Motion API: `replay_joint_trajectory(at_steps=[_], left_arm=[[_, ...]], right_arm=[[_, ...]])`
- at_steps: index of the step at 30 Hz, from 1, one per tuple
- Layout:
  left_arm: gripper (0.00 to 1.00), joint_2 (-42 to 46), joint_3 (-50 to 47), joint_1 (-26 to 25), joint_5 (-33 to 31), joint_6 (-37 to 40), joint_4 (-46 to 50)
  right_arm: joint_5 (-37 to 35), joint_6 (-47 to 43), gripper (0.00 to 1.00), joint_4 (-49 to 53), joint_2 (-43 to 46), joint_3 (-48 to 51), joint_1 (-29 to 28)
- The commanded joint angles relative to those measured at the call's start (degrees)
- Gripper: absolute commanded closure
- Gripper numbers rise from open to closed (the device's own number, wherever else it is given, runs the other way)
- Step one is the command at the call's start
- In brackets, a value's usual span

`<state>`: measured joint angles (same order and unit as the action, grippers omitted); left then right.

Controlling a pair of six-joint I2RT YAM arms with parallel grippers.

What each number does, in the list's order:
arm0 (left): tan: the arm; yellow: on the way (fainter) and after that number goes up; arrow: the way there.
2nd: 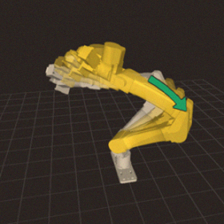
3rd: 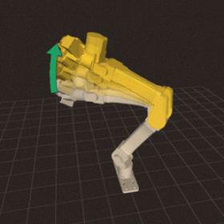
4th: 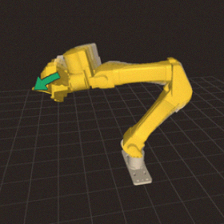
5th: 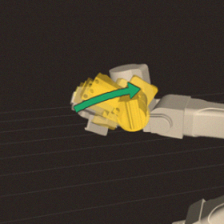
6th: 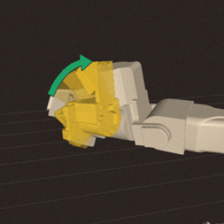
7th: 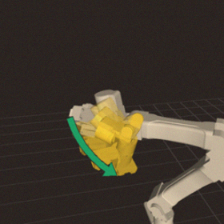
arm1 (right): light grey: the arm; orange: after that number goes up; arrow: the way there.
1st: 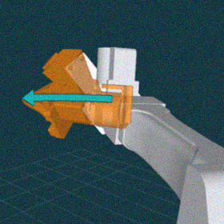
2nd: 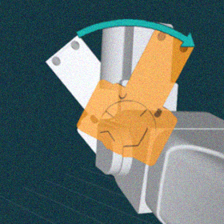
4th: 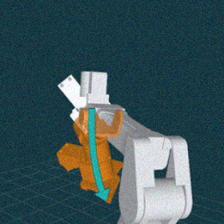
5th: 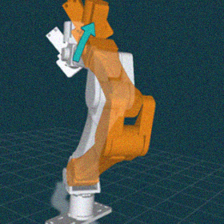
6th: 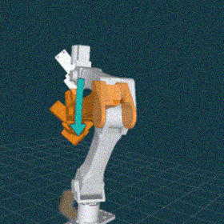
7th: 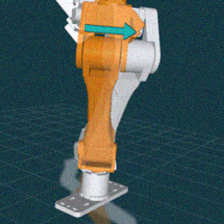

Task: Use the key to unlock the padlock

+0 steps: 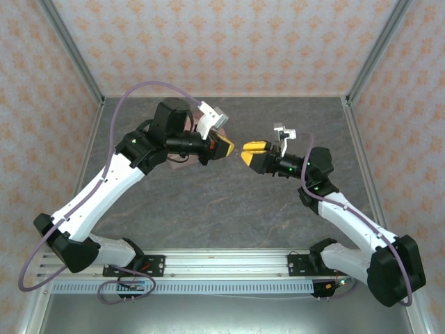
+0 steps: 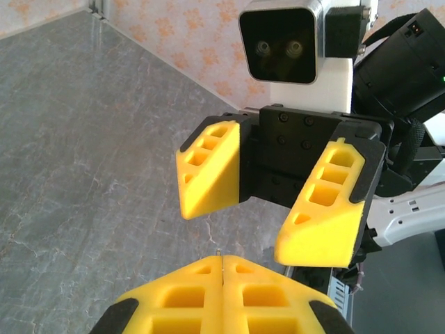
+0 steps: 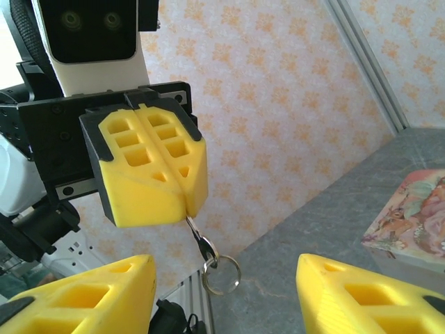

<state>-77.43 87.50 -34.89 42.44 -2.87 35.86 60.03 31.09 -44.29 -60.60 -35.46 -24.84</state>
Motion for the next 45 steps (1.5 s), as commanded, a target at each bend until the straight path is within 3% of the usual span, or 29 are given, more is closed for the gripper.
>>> replay_joint_trajectory(at_steps=[1, 16, 29, 45], left_arm=[[1.0, -0.21, 2.23, -0.5, 2.04, 1.73, 1.33], [1.0, -0.11, 2.41, -0.53, 0.38, 2.7, 3.41], [1.0, -0.18, 2.67, -0.5, -0.07, 3.12, 4.31], [1.0, -0.36, 2.5, -0.49, 0.46, 2.98, 4.36]], right_arm=[[0.45, 1.19, 0.44, -5.66, -0.27, -1.03, -1.55], [-0.57, -2.64, 0.59, -1.1, -2.61, -2.67, -4.8], [-1.55, -6.91, 0.66, 6.49, 1.27, -2.74, -4.78], [-0.16, -6.32, 0.72, 5.84, -1.58, -5.05, -4.87]])
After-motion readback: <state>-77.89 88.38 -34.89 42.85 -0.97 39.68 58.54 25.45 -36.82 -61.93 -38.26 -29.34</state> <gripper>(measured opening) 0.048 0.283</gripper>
